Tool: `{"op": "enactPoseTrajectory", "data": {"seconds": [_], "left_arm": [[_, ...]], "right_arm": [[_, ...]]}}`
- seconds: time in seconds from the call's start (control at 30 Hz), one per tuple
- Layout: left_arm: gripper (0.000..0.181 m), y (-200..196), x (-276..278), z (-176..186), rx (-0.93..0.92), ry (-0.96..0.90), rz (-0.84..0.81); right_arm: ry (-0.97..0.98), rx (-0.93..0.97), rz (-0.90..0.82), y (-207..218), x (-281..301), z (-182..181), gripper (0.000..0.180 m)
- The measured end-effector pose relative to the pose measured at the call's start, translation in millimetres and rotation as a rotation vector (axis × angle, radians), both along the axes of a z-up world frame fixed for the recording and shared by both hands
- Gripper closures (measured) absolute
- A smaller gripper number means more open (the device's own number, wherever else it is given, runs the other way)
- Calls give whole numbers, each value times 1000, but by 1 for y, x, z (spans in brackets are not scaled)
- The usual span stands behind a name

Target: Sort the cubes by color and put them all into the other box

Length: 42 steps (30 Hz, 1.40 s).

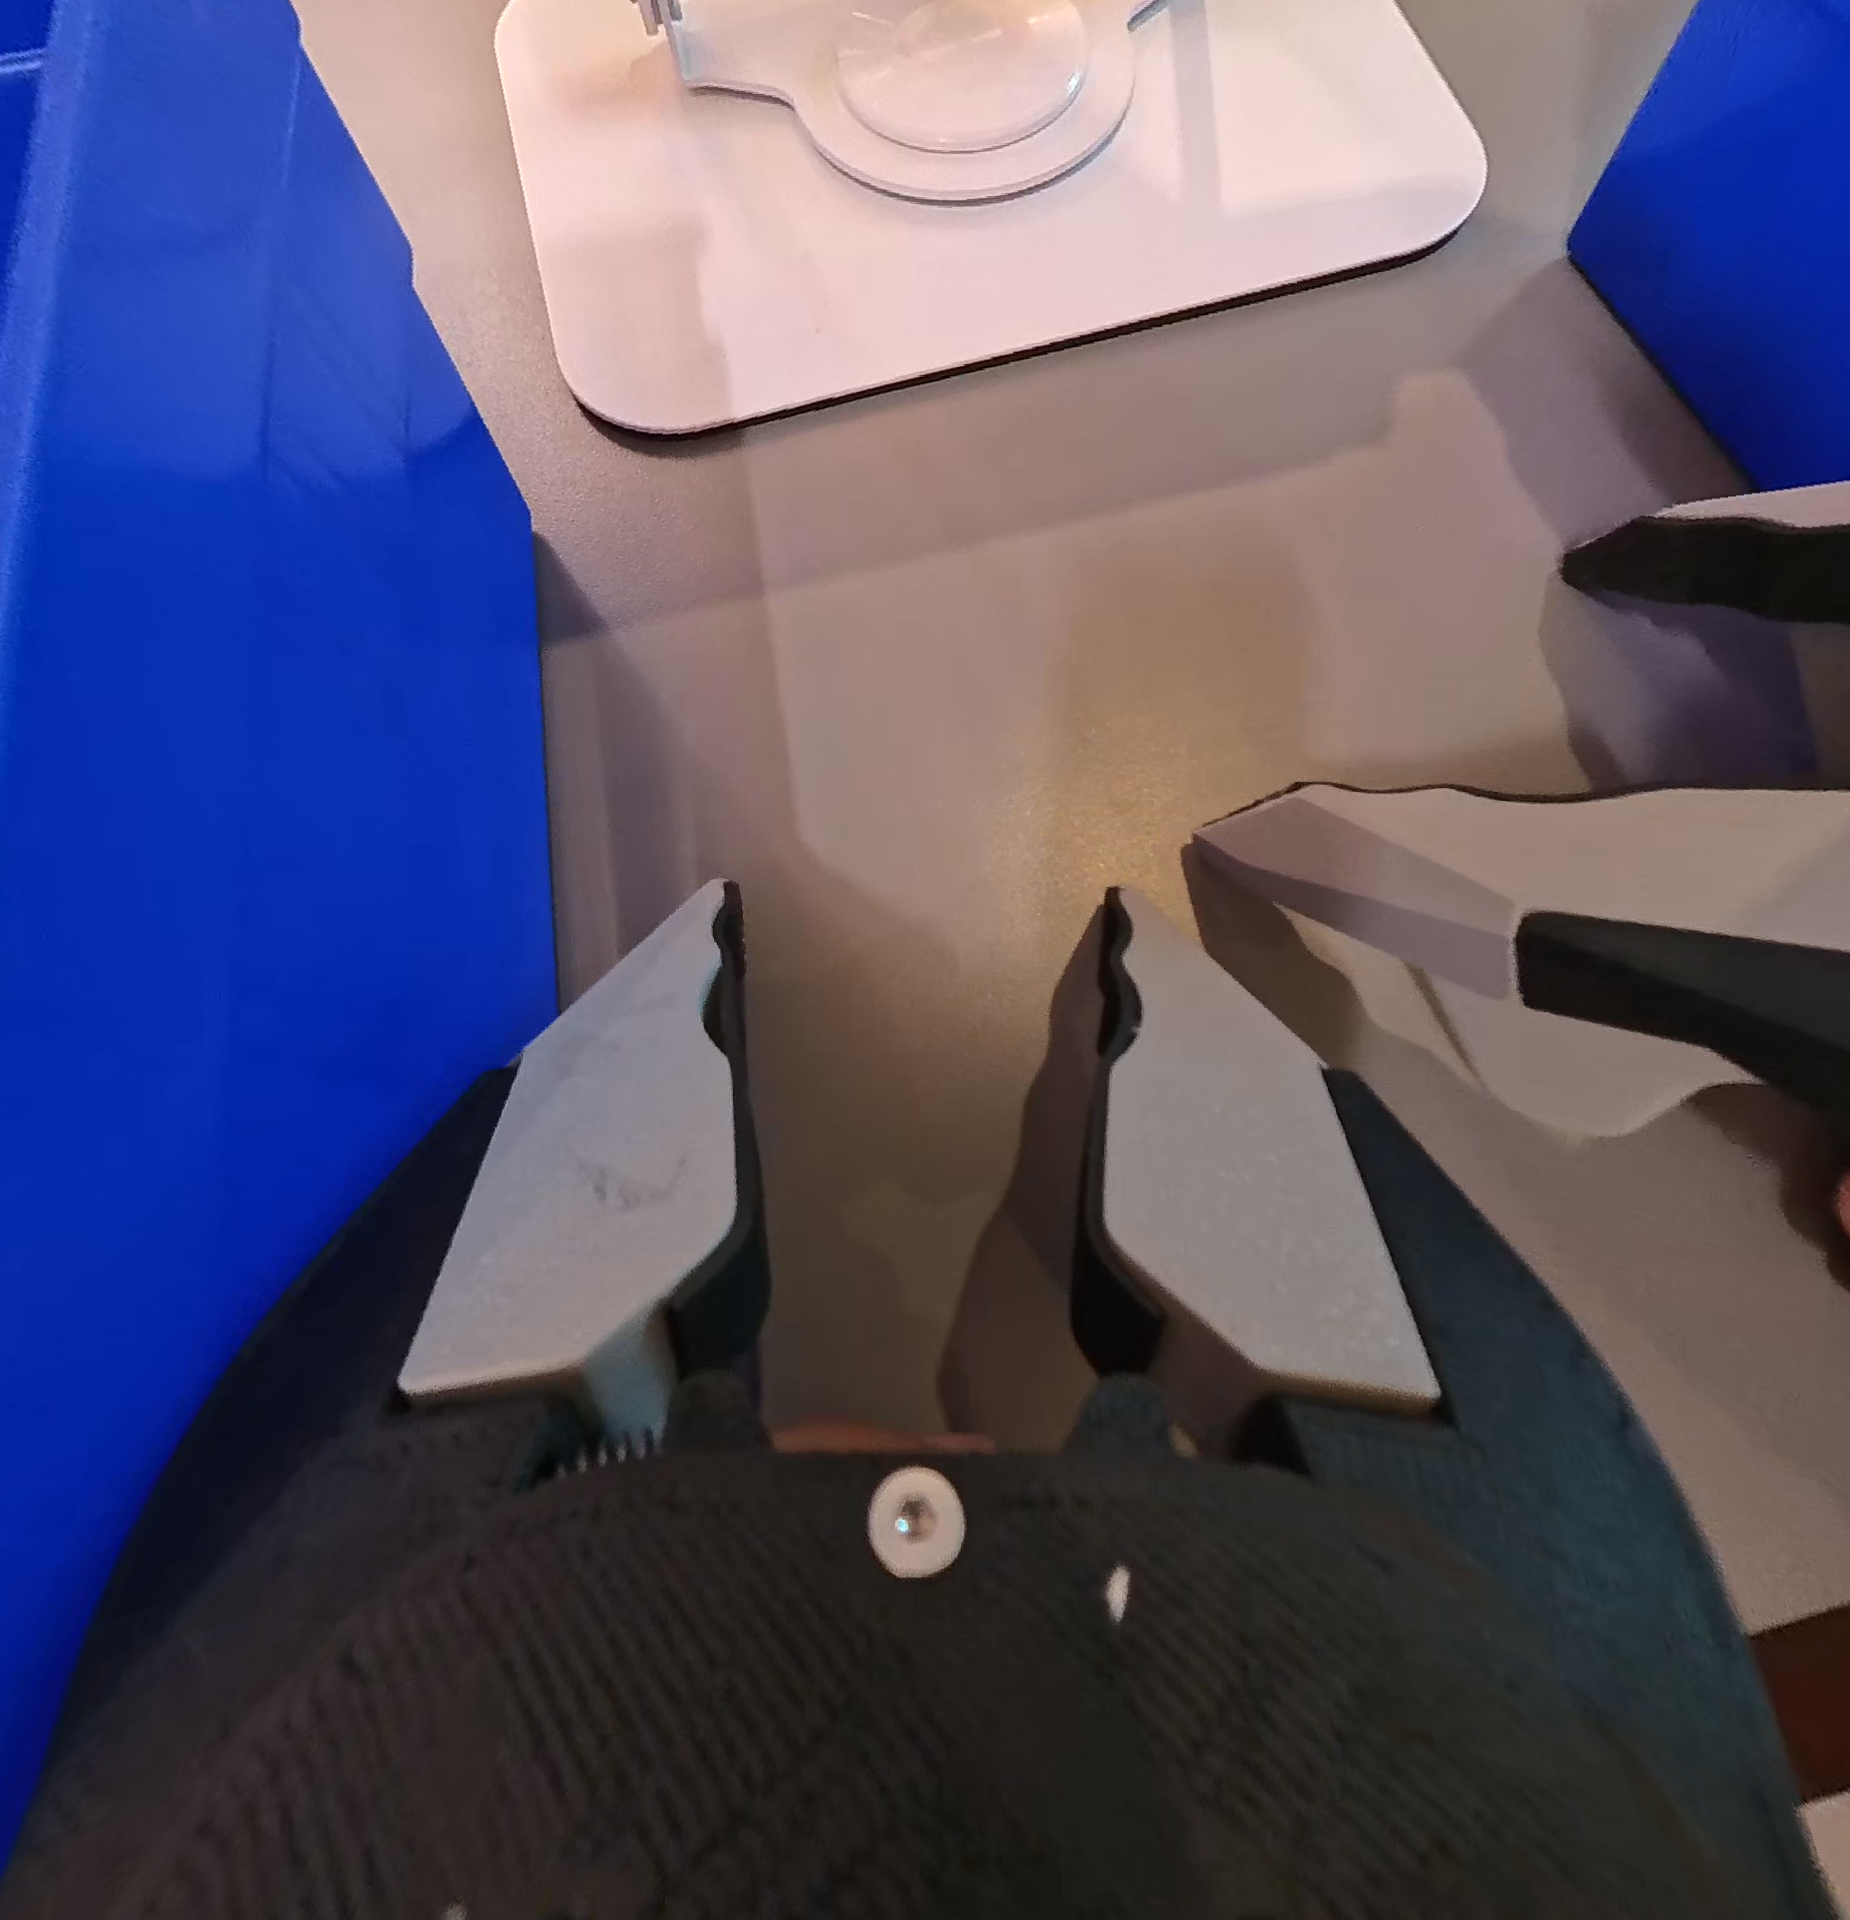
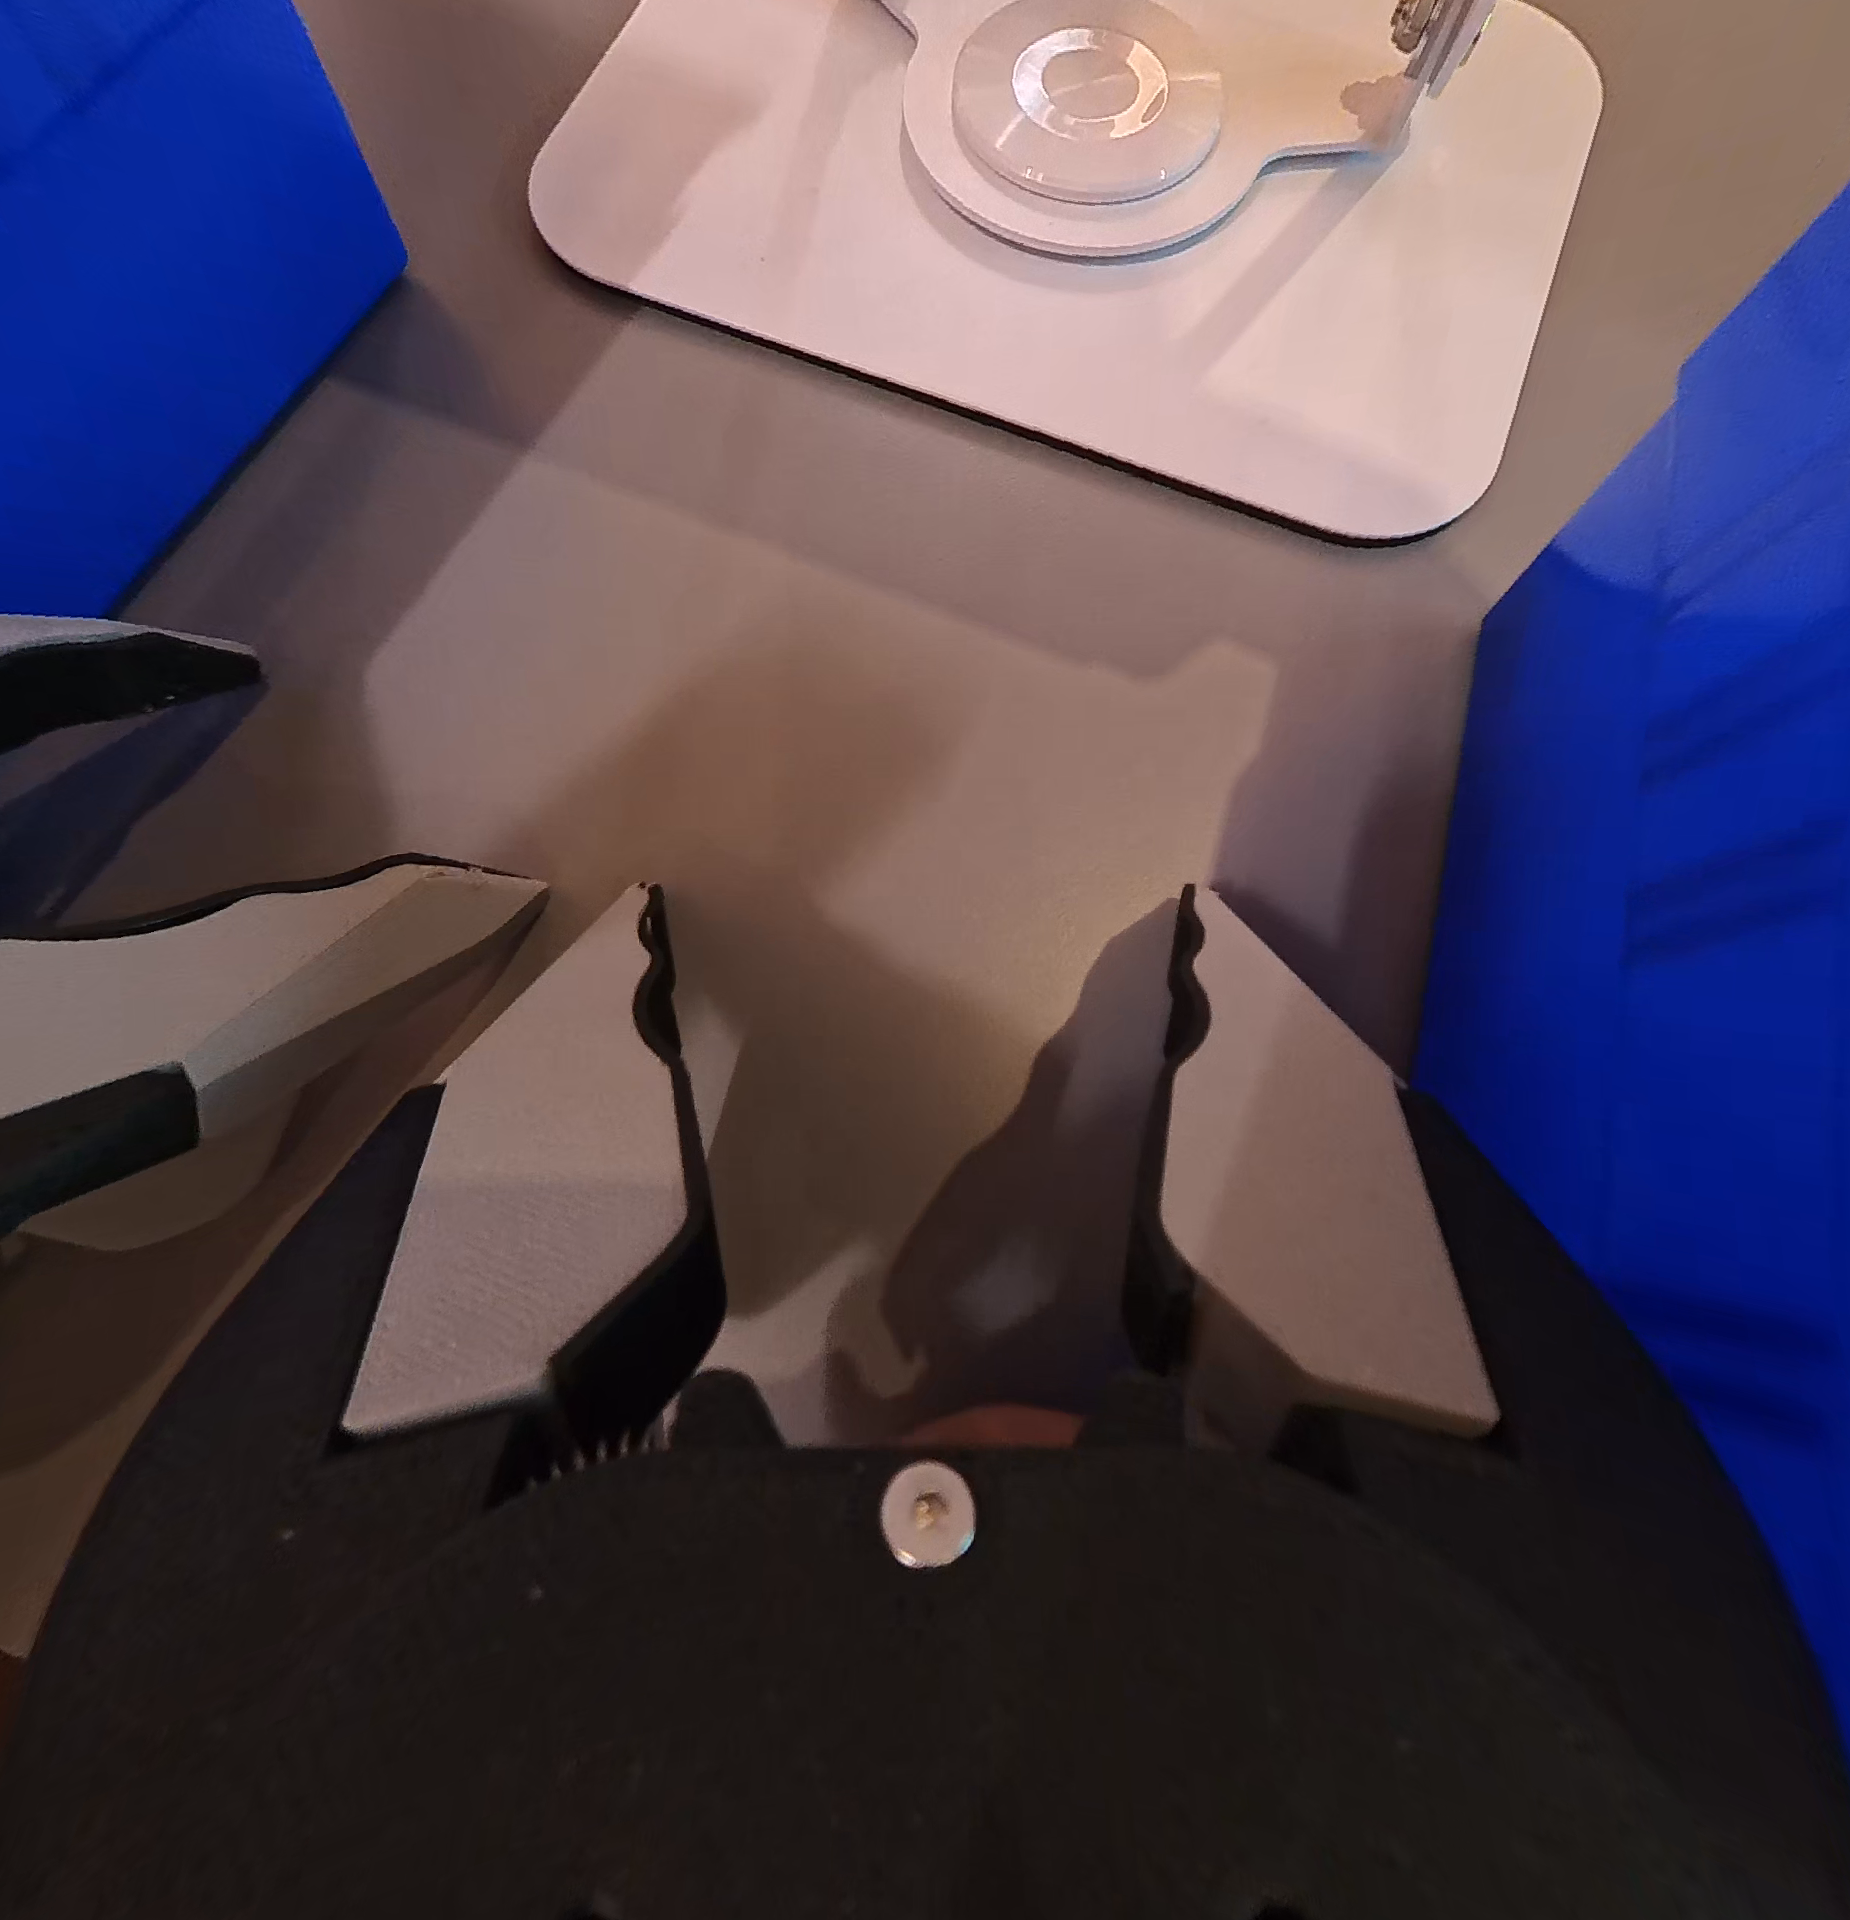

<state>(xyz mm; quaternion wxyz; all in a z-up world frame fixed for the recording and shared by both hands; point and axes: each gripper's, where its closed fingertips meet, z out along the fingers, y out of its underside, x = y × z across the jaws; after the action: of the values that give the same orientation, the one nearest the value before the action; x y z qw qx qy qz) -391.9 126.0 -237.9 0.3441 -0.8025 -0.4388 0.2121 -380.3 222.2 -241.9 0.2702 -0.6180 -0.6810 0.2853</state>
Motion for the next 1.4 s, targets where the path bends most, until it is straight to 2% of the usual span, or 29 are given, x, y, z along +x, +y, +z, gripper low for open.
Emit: {"op": "enactPoseTrajectory", "data": {"seconds": [1.4], "left_arm": [[119, 3, 2, 0, 13, -11, -20]], "right_arm": [[5, 5, 11, -10, 3, 1, 94]]}}
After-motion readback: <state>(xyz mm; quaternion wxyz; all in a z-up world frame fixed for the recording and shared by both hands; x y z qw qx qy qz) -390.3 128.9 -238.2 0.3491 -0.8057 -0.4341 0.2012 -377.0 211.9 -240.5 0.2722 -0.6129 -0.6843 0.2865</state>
